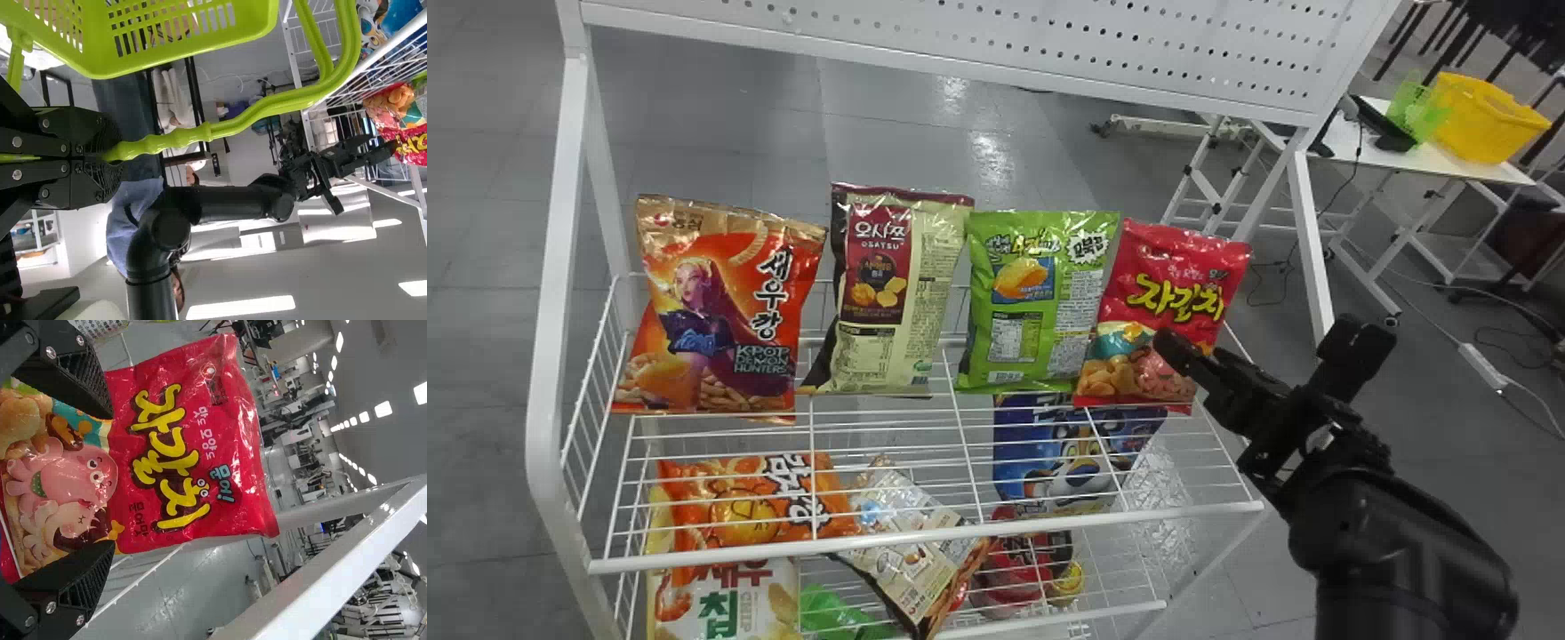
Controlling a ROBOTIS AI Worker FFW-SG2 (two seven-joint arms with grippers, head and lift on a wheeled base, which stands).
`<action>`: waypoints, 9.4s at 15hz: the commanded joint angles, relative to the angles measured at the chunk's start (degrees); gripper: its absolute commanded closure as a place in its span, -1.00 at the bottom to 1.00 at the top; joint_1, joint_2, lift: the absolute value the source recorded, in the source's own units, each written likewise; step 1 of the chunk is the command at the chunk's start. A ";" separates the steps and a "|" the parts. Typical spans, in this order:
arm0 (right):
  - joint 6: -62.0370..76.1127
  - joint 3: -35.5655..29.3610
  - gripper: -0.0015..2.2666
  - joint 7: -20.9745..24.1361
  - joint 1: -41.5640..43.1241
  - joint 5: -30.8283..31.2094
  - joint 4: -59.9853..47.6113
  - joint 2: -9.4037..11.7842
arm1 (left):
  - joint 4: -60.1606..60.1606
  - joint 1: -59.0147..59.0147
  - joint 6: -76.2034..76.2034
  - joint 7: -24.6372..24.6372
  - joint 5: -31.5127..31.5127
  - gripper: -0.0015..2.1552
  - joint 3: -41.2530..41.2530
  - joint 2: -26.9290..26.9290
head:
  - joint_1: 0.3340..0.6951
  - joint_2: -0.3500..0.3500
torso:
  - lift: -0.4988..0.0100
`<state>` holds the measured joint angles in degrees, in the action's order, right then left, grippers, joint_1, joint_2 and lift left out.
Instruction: Hold basket handle with left hand then pick Jagalchi snack with right hand and place into basket
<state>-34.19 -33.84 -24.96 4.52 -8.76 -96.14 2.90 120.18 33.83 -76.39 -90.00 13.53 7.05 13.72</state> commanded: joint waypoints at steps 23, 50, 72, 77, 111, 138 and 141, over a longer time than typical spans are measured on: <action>-4.97 2.03 0.99 6.32 1.37 0.05 4.38 0.62 | -0.12 1.77 1.90 -0.57 1.15 0.99 2.27 0.00 | 1.00 -1.00 | 0.93; -55.89 -6.23 0.99 2.98 3.12 -19.90 -23.65 12.48 | 0.15 3.18 4.36 -0.57 2.47 0.99 4.82 -0.27 | 1.00 -1.00 | 0.93; -55.89 -6.67 0.99 -7.04 -15.24 -54.53 -31.57 14.07 | 0.32 2.47 4.54 -0.57 2.56 0.99 5.35 -0.27 | 1.00 -0.87 | 0.93; -55.89 -4.83 0.99 -12.13 -19.90 -56.02 -31.48 13.27 | 0.32 1.95 4.18 -0.57 2.82 0.99 5.35 -0.27 | 1.00 -0.78 | 0.93; -38.01 34.63 -0.93 -11.69 -35.28 -13.22 -31.30 7.83 | 2.34 0.63 1.55 -0.57 4.05 0.99 6.40 -0.88 | 1.00 0.76 | 0.93; 49.88 32.00 -0.89 8.87 -51.19 3.13 -21.11 -2.95 | -3.28 -1.04 3.30 -0.57 6.42 0.99 7.02 -0.18 | 1.00 -0.45 | 0.93; 50.05 31.91 -0.89 7.82 -51.19 3.04 -21.11 -2.95 | -3.19 -1.04 3.48 -0.57 6.25 0.99 7.02 -0.27 | 1.00 -0.40 | 0.93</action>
<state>15.67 -1.92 -17.09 -46.67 -5.68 -117.25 0.00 116.96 32.77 -73.06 -90.00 19.89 14.05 13.47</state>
